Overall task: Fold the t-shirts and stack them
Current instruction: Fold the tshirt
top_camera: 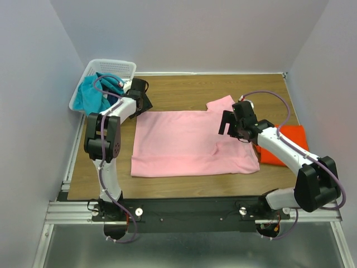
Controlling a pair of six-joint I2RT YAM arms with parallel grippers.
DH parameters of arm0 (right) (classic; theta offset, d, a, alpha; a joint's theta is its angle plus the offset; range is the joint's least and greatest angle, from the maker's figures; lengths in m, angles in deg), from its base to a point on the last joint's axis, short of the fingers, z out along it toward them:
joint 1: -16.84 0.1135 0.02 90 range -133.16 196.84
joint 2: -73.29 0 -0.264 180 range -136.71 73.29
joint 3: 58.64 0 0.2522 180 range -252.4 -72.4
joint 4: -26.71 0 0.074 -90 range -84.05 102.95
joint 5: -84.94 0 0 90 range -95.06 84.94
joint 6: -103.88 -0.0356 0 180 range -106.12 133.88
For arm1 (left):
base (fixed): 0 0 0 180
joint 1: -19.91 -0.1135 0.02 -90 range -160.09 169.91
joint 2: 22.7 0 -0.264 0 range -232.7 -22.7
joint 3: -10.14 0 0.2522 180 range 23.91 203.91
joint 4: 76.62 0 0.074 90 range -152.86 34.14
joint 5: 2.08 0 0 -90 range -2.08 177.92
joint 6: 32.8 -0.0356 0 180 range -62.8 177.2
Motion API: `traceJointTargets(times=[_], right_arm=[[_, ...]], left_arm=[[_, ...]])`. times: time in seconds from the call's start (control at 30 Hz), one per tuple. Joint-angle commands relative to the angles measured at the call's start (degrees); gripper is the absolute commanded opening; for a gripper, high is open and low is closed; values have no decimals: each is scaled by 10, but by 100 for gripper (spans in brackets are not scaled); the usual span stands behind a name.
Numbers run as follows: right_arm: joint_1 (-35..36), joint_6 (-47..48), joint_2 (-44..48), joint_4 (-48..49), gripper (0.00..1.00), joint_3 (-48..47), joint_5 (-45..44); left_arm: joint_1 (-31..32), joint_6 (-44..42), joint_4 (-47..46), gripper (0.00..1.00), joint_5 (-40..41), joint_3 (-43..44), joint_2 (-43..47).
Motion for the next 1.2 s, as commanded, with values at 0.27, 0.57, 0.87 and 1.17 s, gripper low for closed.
traceJointTargets(times=[0.27, 0.57, 0.87, 1.17], right_arm=[[3, 10, 2, 6, 100, -3, -8], [3, 14, 0, 10, 100, 0, -5], [2, 12, -3, 13, 100, -5, -8], [-3, 19, -63, 20, 100, -100, -65]], left_arm=[[-4, 8, 11, 76, 23, 40, -55], [-4, 15, 12, 51, 16, 47, -75], [-4, 20, 24, 30, 13, 24, -73], [-3, 11, 26, 0, 1, 11, -54]])
